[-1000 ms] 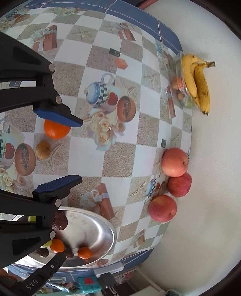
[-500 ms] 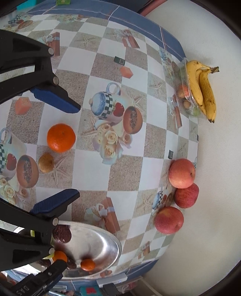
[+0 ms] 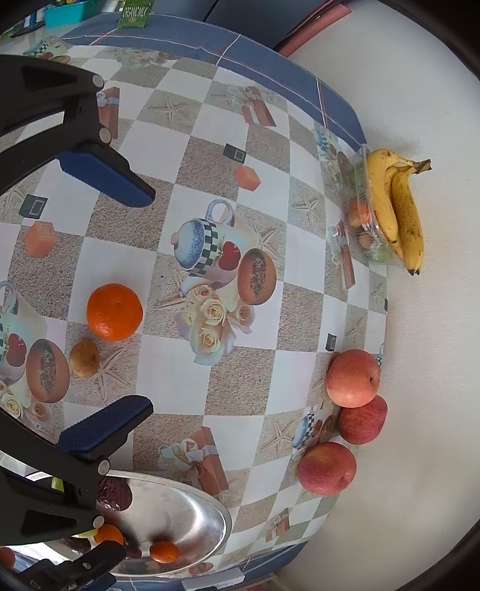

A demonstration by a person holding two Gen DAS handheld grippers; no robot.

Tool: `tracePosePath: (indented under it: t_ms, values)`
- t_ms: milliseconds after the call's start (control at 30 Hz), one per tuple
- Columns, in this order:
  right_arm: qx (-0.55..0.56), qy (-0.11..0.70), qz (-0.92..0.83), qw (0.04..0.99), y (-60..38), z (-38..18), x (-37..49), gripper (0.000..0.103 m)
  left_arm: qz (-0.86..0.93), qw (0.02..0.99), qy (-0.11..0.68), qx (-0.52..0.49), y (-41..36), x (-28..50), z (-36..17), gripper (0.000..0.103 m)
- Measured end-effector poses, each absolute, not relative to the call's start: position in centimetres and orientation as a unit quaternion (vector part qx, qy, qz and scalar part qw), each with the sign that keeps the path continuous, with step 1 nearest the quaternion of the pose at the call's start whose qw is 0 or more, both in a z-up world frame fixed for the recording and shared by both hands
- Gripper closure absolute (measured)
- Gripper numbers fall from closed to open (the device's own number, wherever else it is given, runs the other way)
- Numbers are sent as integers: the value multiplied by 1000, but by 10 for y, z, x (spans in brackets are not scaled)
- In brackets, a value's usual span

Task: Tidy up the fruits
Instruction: 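Withdraw both grippers from the bowl toward the last tangerine and kiwi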

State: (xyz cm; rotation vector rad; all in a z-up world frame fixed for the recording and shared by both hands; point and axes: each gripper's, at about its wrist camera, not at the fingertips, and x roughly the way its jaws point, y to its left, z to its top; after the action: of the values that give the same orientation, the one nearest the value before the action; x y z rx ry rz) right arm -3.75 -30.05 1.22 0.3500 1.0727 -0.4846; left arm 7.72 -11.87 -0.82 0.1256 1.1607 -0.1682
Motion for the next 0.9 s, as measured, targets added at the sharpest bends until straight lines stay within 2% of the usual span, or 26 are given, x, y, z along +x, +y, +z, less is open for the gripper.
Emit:
tracePosePath:
  t_ms: [267,533,900]
  values:
    - [168,482,-228,829,-296,19,-37,8,-78,840,535,50,-112,75,-2,0]
    - [144,497,-209,830,-279,19,-33,8,-84,847,524,35,-100,70,8,0]
    - [155,489,-143,847,-247,25,-24,8,-49,855,517,0,-59,68,17,0]
